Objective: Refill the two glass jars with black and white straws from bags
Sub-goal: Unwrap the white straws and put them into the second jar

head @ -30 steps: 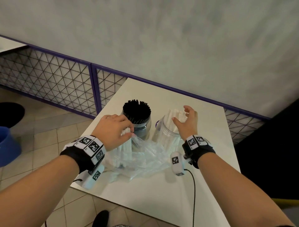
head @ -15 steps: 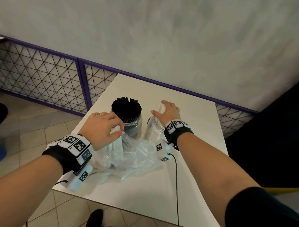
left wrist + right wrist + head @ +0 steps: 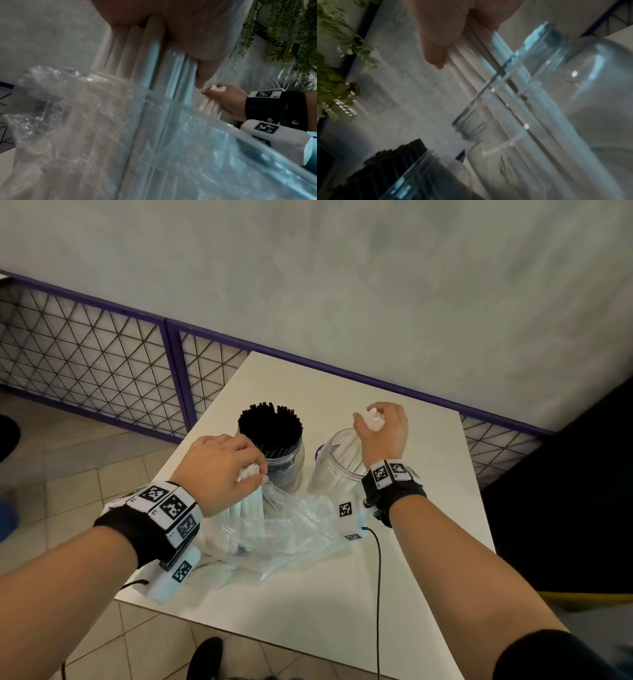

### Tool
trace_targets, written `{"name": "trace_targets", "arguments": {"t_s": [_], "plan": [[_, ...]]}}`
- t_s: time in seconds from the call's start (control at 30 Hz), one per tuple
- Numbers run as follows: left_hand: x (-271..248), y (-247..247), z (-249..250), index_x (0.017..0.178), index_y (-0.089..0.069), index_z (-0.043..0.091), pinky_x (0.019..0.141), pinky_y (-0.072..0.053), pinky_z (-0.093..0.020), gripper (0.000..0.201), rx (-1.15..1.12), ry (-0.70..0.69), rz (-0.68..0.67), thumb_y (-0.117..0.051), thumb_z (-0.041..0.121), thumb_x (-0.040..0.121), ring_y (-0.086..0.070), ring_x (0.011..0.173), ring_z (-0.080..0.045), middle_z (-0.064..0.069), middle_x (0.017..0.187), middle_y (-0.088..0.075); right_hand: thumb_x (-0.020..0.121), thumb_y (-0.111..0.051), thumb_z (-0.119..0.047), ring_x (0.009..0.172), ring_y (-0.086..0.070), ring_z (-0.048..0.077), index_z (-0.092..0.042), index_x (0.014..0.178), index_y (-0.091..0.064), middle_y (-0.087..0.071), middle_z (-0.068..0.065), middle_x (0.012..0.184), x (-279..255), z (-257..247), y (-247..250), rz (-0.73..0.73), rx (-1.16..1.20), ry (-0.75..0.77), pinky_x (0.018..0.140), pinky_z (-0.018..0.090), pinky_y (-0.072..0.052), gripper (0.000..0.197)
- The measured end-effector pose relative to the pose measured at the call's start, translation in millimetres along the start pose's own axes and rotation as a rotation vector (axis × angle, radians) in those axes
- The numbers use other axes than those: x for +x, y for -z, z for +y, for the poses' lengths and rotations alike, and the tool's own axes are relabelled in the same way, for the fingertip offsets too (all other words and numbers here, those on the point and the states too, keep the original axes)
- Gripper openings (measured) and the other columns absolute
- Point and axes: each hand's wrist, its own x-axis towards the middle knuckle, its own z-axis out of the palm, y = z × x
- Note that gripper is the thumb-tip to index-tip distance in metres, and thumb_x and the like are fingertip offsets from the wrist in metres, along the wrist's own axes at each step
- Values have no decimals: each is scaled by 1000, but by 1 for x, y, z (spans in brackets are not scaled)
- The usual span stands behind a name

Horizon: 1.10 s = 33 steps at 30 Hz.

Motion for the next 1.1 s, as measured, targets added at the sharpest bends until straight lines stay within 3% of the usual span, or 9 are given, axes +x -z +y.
{"name": "trace_targets", "arguments": {"t_s": [0.1,0.23,0.4,0.53,0.63,0.77,0.93,1.03,1.1], "plan": [[0,0,1,89,-59,43,86,-32,-33,33,0,1,-2,-32,61,81,-54,91,-10,22,97,-53,76,-77,-20,96,-52,26,-10,96,-64,-58,7,104,5,13,5,-81,-32,-48,83,23,-36,26],[0,0,0,88,-60,43,86,-32,-32,30,-6,-4,8,-35,58,81,-55,89,-11,21,95,-53,78,-76,-22,100,-51,25,-9,103,-64,-56,9,110,3,28,7,-233,-128,-45,88,21,-34,30],[-1,0,1,88,-61,42,85,-32,-30,32,-9,-5,12,-34,58,81,-55,88,-11,21,94,-53,82,-71,-14,88,-51,13,-7,100,-66,-61,10,105,12,24,13,-223,-80,-45,72,-1,-30,20],[-3,1,1,86,-61,42,85,-34,-31,31,-15,1,16,-34,58,81,-53,87,-10,21,93,-53,86,-68,-15,102,-55,17,-11,113,-63,-60,6,113,14,25,15,-333,-128,-64,85,12,-33,29],[-4,2,1,86,-61,42,85,-33,-31,33,-17,2,19,-33,59,80,-54,87,-11,21,93,-54,87,-66,-19,108,-54,17,-15,122,-59,-59,4,117,16,26,17,-438,-183,-29,89,15,-33,35],[-6,3,1,87,-61,42,87,-33,-31,35,-12,10,9,-32,61,79,-55,89,-11,21,96,-56,89,-64,-24,99,-55,16,-17,119,-60,-61,3,112,21,22,16,-492,-238,-42,81,16,-34,31],[-9,3,0,87,-61,43,90,-35,-33,35,-18,15,4,-32,61,80,-55,90,-11,21,98,-56,89,-64,-21,82,-50,13,-14,113,-64,-59,6,100,30,19,16,-451,-210,4,72,15,-33,25],[-9,3,-2,87,-60,43,90,-36,-33,34,-16,16,0,-32,61,80,-56,91,-11,21,99,-57,89,-63,-21,81,-49,14,-15,114,-64,-54,3,95,32,20,15,-499,-256,11,79,24,-41,26],[-10,4,-2,87,-60,44,90,-35,-33,34,-14,14,-2,-32,61,80,-56,91,-11,21,99,-57,89,-63,-23,88,-51,18,-17,118,-62,-57,6,101,30,24,14,-540,-305,23,87,31,-43,30]]}}
